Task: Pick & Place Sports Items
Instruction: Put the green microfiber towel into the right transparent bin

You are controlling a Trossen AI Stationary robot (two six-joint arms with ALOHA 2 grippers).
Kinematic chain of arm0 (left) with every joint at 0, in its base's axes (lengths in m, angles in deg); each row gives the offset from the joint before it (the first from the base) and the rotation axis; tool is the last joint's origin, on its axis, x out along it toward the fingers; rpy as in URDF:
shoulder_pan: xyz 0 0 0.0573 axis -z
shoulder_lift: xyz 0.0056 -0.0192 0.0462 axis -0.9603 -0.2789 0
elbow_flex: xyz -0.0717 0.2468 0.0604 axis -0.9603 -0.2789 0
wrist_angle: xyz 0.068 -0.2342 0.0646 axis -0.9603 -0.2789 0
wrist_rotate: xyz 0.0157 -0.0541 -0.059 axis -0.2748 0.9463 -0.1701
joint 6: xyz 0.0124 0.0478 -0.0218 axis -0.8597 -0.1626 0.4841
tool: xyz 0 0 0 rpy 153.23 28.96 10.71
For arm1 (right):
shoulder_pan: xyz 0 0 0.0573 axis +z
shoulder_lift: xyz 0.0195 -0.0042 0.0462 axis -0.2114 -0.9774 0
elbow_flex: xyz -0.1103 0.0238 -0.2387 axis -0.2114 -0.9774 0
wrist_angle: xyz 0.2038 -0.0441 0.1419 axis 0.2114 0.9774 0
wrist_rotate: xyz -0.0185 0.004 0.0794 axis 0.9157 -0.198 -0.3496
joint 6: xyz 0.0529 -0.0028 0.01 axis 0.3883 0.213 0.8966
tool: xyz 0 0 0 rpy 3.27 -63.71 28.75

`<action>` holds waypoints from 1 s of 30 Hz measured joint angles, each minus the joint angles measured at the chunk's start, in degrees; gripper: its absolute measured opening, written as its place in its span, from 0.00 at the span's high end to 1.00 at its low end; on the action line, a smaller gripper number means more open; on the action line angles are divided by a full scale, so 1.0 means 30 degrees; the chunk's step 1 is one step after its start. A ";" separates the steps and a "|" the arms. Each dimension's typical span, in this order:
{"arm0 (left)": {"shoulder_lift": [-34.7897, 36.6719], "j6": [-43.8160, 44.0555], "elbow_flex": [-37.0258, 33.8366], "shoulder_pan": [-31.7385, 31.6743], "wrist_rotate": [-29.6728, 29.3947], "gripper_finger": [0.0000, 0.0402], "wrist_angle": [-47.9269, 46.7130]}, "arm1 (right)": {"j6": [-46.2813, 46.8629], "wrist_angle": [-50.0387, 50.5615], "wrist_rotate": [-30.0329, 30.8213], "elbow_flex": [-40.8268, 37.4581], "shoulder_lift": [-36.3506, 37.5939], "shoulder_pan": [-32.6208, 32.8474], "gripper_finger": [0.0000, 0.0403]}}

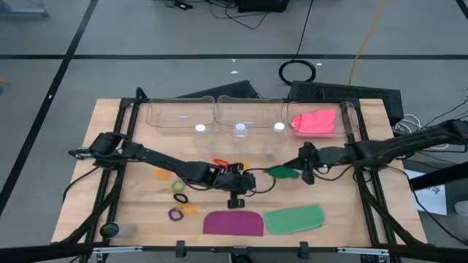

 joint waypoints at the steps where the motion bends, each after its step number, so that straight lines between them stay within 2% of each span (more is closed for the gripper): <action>1: 0.0000 0.0037 0.0000 -0.0028 0.0000 0.98 0.0006 | -0.0006 -0.0001 0.0051 0.0000 0.0205 0.0031 1.00; 13: 0.0000 0.0266 0.0000 -0.0095 0.0000 0.98 -0.0022 | -0.0782 0.1167 0.1590 0.0003 0.4275 0.0030 1.00; 17: 0.0000 0.0270 0.0000 -0.0095 0.0007 0.98 -0.0029 | -0.1105 0.2412 0.2774 0.0305 0.6082 0.0001 1.00; 23: 0.0000 0.0266 0.0000 -0.0080 0.0007 0.98 -0.0036 | -0.2160 0.5405 0.4819 0.2314 0.7908 0.0001 1.00; 30: 0.0000 0.0237 0.0000 -0.0080 0.0038 0.98 -0.0045 | -0.3092 0.8238 0.7407 0.5171 0.8382 -0.0014 1.00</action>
